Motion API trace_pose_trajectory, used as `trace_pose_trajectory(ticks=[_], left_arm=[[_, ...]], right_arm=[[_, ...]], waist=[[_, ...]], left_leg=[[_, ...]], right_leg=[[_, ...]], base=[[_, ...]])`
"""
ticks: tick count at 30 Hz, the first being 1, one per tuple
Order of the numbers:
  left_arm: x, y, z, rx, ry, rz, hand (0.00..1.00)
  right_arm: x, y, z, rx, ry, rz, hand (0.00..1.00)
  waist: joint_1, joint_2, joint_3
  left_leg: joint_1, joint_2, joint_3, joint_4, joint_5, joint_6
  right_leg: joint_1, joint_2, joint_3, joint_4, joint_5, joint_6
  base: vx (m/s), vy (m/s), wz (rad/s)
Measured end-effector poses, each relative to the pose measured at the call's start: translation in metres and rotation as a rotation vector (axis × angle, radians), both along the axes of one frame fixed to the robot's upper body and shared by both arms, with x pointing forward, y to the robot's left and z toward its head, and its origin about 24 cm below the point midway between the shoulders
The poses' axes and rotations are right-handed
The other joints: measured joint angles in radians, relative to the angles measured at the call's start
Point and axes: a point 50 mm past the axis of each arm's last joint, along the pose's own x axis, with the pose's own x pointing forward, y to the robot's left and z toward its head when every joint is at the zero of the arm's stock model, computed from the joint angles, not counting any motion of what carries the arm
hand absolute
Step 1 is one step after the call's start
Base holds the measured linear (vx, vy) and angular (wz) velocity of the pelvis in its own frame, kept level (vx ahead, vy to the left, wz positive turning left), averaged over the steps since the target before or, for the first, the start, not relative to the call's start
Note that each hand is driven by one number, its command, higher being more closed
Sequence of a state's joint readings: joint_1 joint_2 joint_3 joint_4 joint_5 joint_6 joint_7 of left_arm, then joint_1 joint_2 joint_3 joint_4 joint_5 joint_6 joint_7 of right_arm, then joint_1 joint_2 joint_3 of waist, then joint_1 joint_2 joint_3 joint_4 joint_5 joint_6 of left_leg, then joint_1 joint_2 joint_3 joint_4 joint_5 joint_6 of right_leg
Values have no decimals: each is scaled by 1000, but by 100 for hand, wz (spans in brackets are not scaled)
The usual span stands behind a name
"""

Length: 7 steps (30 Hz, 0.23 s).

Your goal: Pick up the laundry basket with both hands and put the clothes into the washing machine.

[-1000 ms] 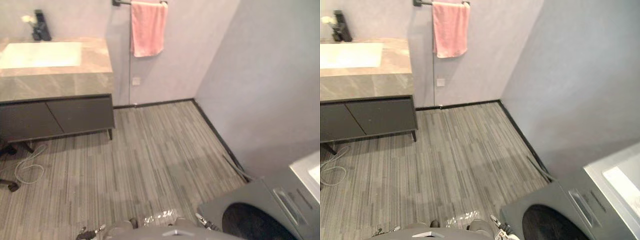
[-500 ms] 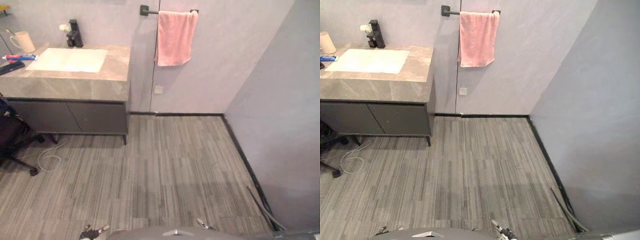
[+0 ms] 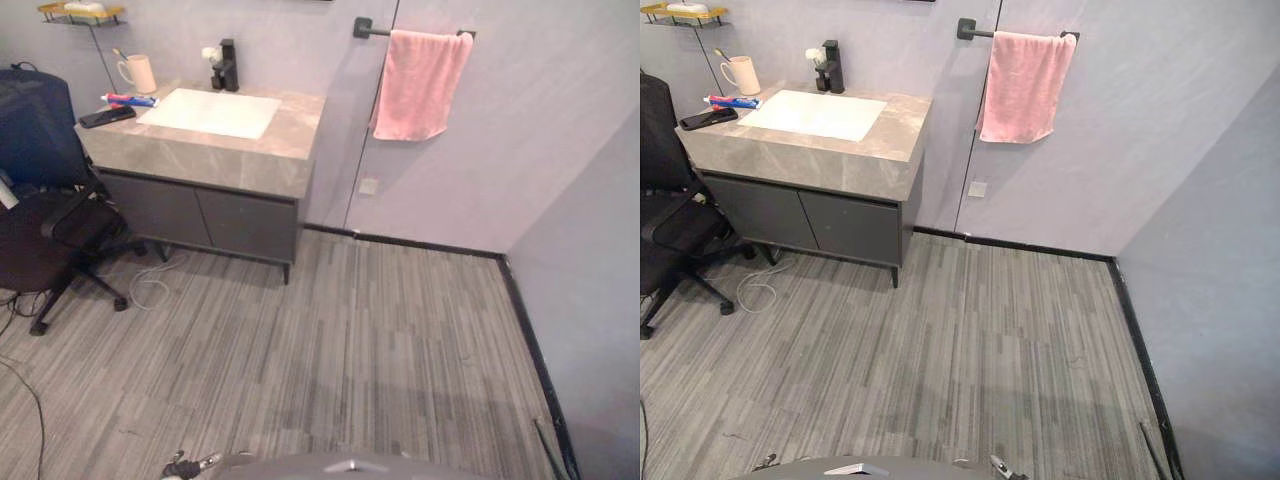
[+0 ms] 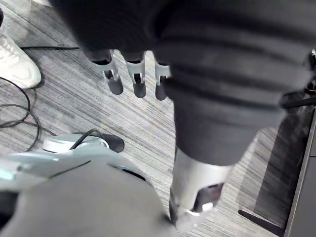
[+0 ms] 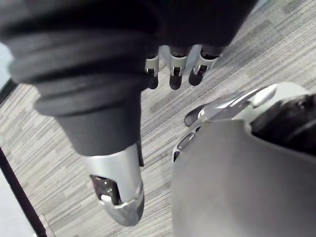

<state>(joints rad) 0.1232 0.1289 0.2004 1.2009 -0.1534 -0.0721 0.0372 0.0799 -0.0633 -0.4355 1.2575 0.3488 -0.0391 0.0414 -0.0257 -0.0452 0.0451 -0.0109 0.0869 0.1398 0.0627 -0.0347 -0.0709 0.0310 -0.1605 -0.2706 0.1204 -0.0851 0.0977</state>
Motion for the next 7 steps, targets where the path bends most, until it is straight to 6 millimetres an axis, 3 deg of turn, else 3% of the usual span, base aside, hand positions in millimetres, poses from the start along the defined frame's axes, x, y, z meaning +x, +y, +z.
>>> trace_pose_trajectory(ticks=[7], left_arm=[[-2, 1, 0, 1, 13, -17, 0]], right_arm=[[-6, 3, -1, 12, 14, -24, 0]], waist=[[-3, -7, -1]], left_leg=[[83, -43, 10, -120, 61, 15]], right_leg=[[34, -15, 25, -43, 29, 23]], base=[[59, 59, -1]])
